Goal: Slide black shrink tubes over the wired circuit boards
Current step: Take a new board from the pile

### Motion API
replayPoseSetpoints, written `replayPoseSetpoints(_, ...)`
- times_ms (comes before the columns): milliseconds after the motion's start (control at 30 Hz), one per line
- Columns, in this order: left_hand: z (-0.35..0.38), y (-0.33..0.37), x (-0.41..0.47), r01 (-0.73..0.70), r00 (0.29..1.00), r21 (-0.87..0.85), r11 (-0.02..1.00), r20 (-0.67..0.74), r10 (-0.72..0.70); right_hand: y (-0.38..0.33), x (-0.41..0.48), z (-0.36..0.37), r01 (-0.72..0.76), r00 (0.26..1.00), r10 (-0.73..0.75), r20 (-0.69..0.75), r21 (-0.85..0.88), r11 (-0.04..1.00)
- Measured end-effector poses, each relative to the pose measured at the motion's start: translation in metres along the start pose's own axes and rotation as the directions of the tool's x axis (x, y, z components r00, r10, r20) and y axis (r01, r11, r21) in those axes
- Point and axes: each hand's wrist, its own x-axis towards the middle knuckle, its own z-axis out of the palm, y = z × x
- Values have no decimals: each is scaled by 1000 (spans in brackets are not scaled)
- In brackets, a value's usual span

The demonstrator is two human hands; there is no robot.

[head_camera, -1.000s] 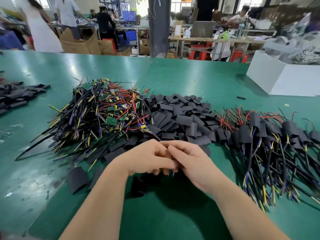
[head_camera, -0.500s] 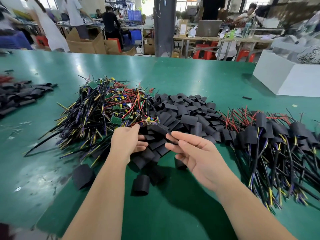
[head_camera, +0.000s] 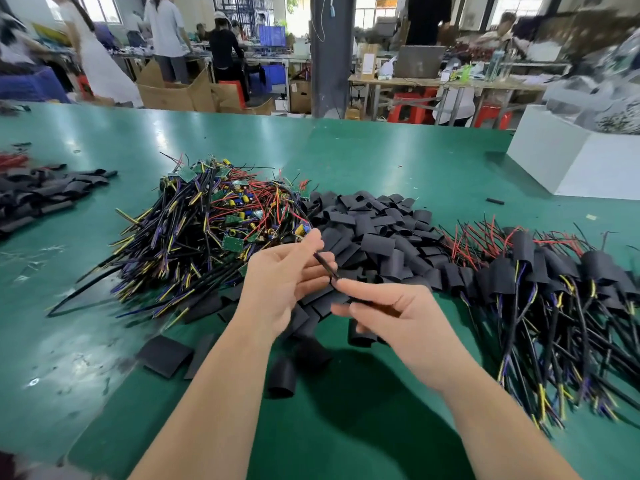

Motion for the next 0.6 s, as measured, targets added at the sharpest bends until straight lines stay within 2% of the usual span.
replayPoseSetpoints(100,-1,-2,0,48,997,-119,992,-51,-54,2,-1,2,-14,1000,18,23,-160,987)
replayPoseSetpoints(200,-3,2,-2,107,994,-170,980,2,-108,0,-1,4,20,999,-9,44,-257,966)
replayPoseSetpoints(267,-4,8,-3,81,996,-224,971,45,-72,-1,-1,6,29,1000,-28,5,-185,982)
replayPoseSetpoints(367,-6,19,-2,-33,999,-318,947,30,45,1,6,4,-55,978,70,-197,83,995)
replayPoseSetpoints(400,-7,21,-1,-95,995,-318,943,-7,98,1,6,4,-81,968,98,-232,80,993)
replayPoseSetpoints(433,-8,23,1,-168,986,-294,941,-56,158,3,6,3,-88,966,78,-245,-33,996)
replayPoseSetpoints(467,-11,25,3,-245,968,-234,941,-113,224,4,5,2,-57,976,5,-217,-234,971)
replayPoseSetpoints(500,-13,27,5,-323,938,-127,938,-174,299,5,2,4,22,987,-92,-131,-455,890)
replayPoseSetpoints(533,-17,27,6,-396,887,57,916,-235,398,6,0,7,134,986,-167,5,-619,774)
replayPoseSetpoints(567,-22,27,8,-447,813,303,842,-256,524,8,-3,13,238,971,-186,153,-716,656)
replayPoseSetpoints(600,-27,27,8,-459,733,538,707,-222,644,11,-5,20,309,950,-149,275,-757,575)
